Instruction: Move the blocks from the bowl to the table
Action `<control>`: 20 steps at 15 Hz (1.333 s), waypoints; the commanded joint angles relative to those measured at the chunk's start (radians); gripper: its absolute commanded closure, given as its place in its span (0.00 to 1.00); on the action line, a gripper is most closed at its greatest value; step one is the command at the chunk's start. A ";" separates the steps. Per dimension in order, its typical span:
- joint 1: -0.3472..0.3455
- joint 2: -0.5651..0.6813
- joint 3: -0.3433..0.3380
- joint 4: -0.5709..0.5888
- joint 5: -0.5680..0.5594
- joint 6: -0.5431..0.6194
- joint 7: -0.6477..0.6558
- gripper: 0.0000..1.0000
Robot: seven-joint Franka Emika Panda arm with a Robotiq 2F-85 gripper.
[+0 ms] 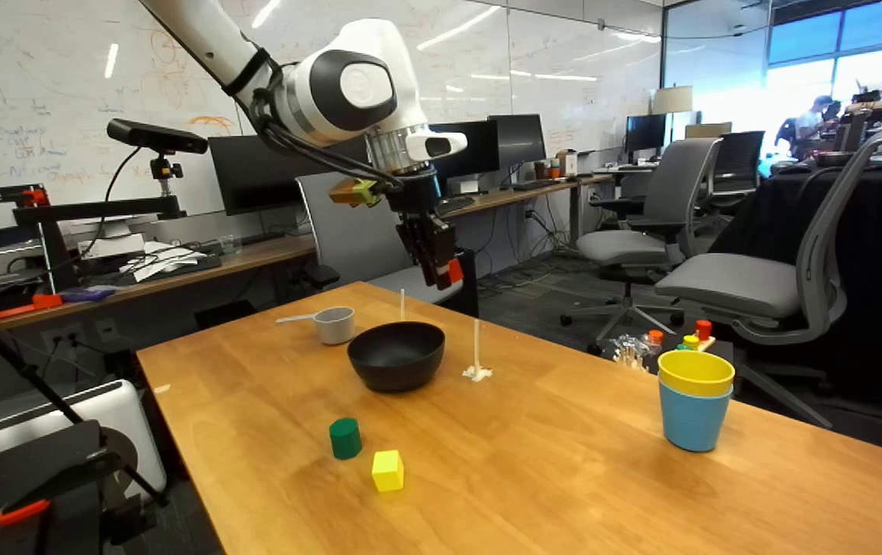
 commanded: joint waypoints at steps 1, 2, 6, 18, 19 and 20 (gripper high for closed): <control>-0.019 -0.023 -0.027 -0.063 0.012 0.013 0.082 0.92; -0.028 -0.016 -0.025 -0.071 0.022 0.005 0.083 0.92; -0.049 0.016 -0.013 -0.101 0.056 0.008 0.091 0.92; -0.007 0.185 -0.068 -0.104 0.047 0.210 0.106 0.92; 0.006 0.203 -0.085 -0.104 0.034 0.249 0.108 0.92; 0.016 0.221 -0.099 -0.104 0.029 0.276 0.106 0.92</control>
